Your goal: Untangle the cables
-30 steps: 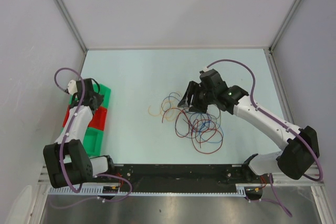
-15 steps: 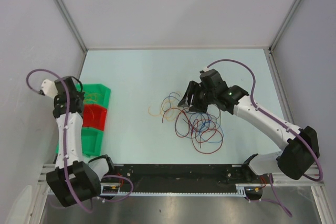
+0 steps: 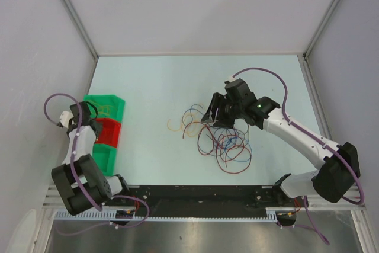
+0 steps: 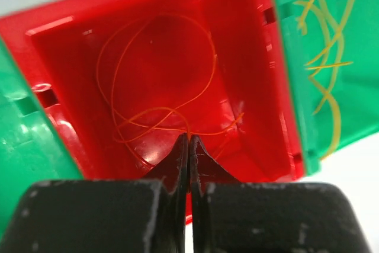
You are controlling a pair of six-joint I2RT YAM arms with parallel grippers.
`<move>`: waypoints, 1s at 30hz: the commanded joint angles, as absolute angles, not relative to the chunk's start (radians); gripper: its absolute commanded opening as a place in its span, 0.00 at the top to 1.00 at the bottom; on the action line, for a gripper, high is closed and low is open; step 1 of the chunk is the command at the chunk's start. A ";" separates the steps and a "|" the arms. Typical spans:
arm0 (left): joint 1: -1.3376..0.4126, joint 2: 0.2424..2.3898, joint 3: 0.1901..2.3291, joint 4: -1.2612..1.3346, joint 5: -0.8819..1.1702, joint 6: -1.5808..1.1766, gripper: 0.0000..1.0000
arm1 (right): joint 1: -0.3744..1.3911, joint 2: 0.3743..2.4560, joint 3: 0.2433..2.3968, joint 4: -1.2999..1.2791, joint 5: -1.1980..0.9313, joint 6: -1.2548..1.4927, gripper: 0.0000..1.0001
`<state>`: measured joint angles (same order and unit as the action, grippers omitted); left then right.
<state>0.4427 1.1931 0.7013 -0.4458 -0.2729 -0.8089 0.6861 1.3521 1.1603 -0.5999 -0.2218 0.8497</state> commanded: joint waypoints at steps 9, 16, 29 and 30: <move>0.495 1.367 0.762 -0.339 -0.255 -0.874 0.99 | 0.683 1.348 1.195 -0.620 -0.212 0.807 0.37; 0.522 1.448 0.847 -0.321 -0.216 -0.876 0.81 | 0.670 1.342 1.193 -0.623 -0.215 0.799 0.37; 0.525 1.321 0.873 -0.367 -0.143 -0.845 0.43 | 0.663 1.344 1.192 -0.618 -0.230 0.790 0.37; 0.523 1.309 0.879 -0.385 -0.143 -0.844 0.42 | 0.661 1.339 1.193 -0.617 -0.232 0.788 0.38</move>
